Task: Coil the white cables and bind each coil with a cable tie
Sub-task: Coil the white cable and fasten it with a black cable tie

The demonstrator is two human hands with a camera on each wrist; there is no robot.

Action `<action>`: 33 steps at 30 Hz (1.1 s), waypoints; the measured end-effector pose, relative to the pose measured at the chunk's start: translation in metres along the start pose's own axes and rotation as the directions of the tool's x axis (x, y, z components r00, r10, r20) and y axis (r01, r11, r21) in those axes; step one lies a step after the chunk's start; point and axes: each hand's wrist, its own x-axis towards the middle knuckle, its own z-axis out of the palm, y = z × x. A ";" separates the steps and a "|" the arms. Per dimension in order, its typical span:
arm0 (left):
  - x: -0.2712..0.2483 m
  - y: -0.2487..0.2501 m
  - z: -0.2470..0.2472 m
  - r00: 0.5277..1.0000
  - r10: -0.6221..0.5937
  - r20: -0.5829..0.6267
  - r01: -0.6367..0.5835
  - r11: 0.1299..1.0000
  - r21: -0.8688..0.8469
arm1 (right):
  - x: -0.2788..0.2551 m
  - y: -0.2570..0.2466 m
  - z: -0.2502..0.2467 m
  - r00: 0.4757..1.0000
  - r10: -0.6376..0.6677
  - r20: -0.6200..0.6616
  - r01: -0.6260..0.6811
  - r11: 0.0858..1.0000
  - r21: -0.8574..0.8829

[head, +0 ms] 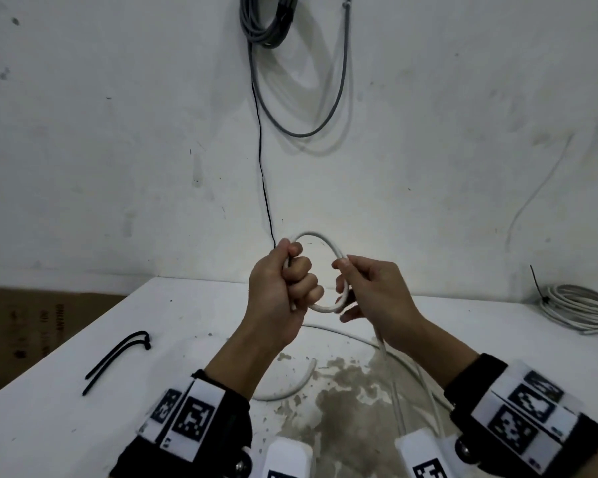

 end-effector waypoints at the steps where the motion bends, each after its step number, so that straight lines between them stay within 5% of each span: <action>1: 0.001 0.000 0.002 0.999 0.039 -0.023 -0.040 0.999 -0.029 | -0.002 0.001 0.002 0.999 0.013 0.047 -0.011 0.998 -0.055; 5: 0.014 0.012 0.002 0.955 0.247 -0.165 -0.263 0.961 -0.083 | -0.012 0.011 0.007 0.973 0.032 0.227 0.048 0.939 -0.341; 10: 0.029 0.040 -0.011 0.780 0.555 -0.290 -0.543 0.830 0.128 | -0.036 0.024 0.001 0.877 0.168 0.449 0.043 0.906 -0.421; 12: 0.030 0.045 -0.017 0.725 0.641 -0.252 -0.581 0.765 0.277 | -0.042 0.024 -0.001 0.866 0.077 0.494 0.209 0.842 -0.498; 15: 0.024 0.038 -0.020 0.709 0.705 0.012 -0.612 0.608 0.506 | -0.039 0.018 -0.002 0.877 -0.111 0.468 0.416 0.662 -0.623; 19: 0.011 0.027 -0.024 0.785 0.531 0.319 -0.546 0.351 0.761 | -0.023 0.001 -0.016 0.859 -0.357 0.368 0.508 0.492 -0.707; 22: 0.006 0.024 -0.029 0.899 0.311 0.309 -0.377 0.189 0.907 | -0.016 -0.012 -0.023 0.714 -0.537 0.450 0.656 0.286 -0.699; 26: 0.003 0.017 -0.032 0.934 0.078 0.347 -0.333 -0.151 0.931 | 0.002 -0.023 -0.036 0.613 -0.574 0.544 0.704 0.082 -0.706; 33: -0.013 0.010 -0.023 0.911 -0.086 0.404 -0.412 -0.124 0.903 | 0.019 -0.014 -0.044 0.552 -0.645 0.529 0.734 0.074 -0.675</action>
